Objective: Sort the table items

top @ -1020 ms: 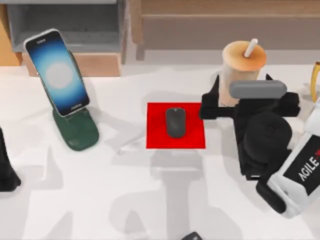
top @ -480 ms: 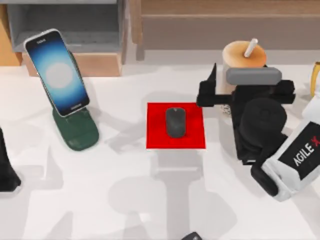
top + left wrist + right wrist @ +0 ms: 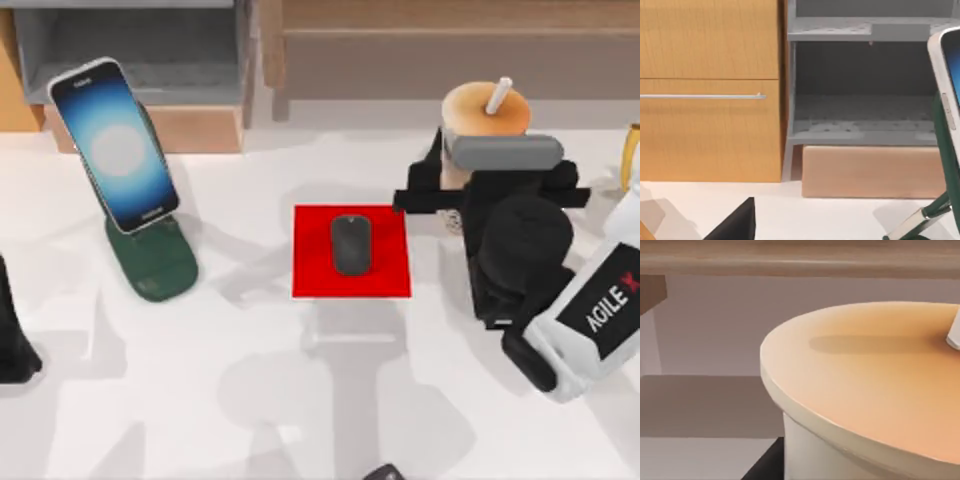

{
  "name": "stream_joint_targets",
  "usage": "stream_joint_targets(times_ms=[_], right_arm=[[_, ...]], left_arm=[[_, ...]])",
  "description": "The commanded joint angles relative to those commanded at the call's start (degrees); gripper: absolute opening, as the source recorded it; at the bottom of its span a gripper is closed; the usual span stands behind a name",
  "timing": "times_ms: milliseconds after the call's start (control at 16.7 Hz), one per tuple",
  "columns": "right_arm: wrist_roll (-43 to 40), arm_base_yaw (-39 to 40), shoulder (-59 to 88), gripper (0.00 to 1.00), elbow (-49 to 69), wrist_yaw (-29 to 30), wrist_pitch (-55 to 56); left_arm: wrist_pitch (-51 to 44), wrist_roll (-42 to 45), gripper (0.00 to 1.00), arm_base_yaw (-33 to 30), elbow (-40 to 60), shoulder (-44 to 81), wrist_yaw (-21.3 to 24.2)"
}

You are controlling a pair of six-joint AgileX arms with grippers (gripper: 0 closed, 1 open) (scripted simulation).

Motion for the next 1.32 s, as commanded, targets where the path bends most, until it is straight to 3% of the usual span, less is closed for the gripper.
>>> stream_joint_targets(times_ms=[360,1320], right_arm=[[0.0,0.0,0.0,0.02,0.0,0.0,0.0],[0.1,0.1,-2.4,0.00,-0.2,0.0,-2.2]], left_arm=[[0.0,0.0,1.00,0.0,0.0,0.0,0.0],[0.0,0.0,1.00,0.0,0.0,0.0,0.0]])
